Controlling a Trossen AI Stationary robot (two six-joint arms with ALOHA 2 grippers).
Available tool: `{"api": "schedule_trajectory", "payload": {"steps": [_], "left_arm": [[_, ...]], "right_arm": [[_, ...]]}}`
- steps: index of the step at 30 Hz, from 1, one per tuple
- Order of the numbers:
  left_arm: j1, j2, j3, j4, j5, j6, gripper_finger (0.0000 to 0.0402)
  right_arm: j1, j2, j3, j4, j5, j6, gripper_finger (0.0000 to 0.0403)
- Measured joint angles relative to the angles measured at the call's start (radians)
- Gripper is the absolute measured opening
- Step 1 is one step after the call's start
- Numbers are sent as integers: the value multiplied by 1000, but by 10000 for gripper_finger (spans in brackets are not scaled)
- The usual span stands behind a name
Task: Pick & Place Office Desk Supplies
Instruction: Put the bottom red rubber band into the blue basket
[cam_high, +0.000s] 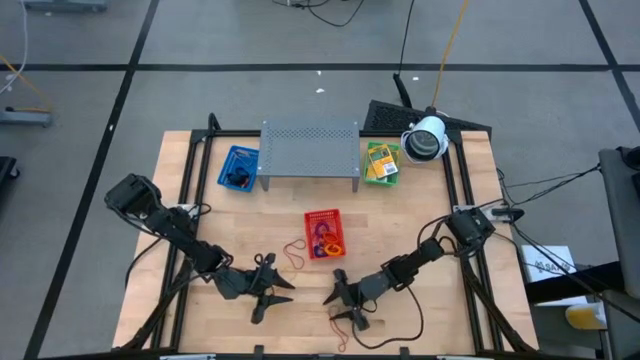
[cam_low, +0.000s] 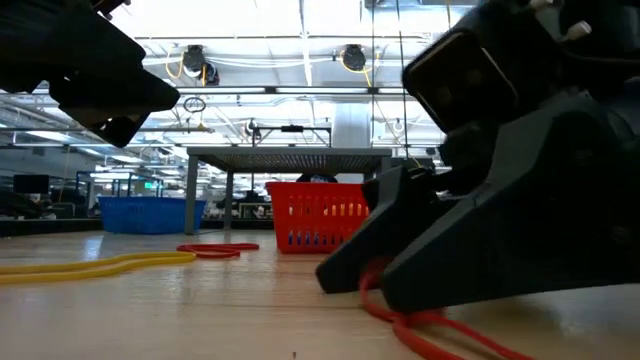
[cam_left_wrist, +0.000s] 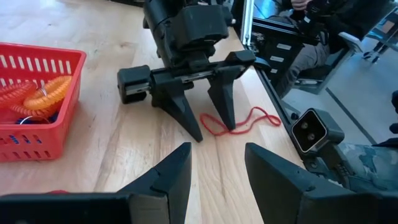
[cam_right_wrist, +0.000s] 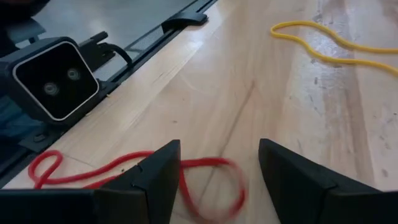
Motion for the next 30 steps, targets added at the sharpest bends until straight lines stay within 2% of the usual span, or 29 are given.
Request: {"api": "schedule_trajectory", "payload": {"steps": [10,14,19,25,30], "left_arm": [[0,0,0,0,2,-8,156],[0,0,0,1,2,-12,156],[0,0,0,1,2,-30,156],[0,0,0,0,17,-30,156],[0,0,0,0,21,-27,157]], "right_arm": [[0,1,17,-94,2,13,207],[-8,1,16,-123,-3,44,191],[-12,1,10,-142,-5,63,134],[-13,2,-21,-143,8,66,20],[-15,2,-30,-144,23,98,3]]}}
